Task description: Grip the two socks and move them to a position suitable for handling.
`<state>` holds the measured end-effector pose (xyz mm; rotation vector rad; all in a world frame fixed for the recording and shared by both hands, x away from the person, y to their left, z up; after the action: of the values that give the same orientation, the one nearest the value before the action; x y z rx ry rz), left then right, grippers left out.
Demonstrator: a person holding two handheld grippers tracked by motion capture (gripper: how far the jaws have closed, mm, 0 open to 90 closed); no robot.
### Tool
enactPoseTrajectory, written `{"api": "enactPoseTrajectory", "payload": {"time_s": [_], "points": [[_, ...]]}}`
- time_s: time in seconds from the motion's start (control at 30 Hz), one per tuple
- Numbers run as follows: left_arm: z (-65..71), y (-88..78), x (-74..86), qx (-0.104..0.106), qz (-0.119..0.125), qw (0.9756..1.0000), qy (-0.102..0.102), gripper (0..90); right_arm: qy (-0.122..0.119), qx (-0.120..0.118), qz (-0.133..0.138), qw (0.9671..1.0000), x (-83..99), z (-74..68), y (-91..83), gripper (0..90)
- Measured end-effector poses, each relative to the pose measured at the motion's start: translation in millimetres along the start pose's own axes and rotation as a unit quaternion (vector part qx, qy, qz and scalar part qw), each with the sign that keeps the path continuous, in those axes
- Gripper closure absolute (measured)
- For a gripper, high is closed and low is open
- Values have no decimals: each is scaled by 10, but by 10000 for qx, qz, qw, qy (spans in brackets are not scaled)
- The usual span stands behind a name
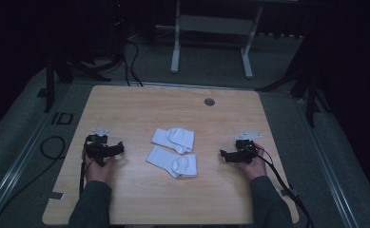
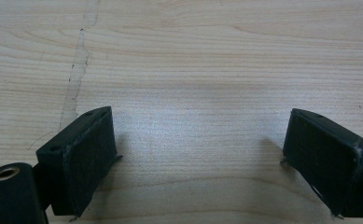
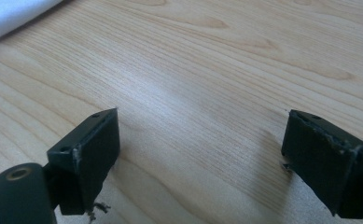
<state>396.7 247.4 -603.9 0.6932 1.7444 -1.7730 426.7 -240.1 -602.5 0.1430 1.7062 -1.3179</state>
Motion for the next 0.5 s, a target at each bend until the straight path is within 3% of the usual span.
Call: {"api": "enactPoseTrajectory", "payload": {"time_s": [0.5], "points": [[1,0,0,2,3,10000,1,95,-26,-31,6,10000,6,-19,-6,113]]}}
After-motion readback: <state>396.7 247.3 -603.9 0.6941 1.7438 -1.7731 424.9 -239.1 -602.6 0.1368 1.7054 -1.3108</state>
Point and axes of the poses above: each handheld gripper's, and its own axes: y roughly forward along the jaws, x roughly out of its underside, z roughly to its right, the point moved 5 cm from there along y, roughly forward along the jaws, and after that the axes turned 2 degrees about -y, right-handed, at the moved point
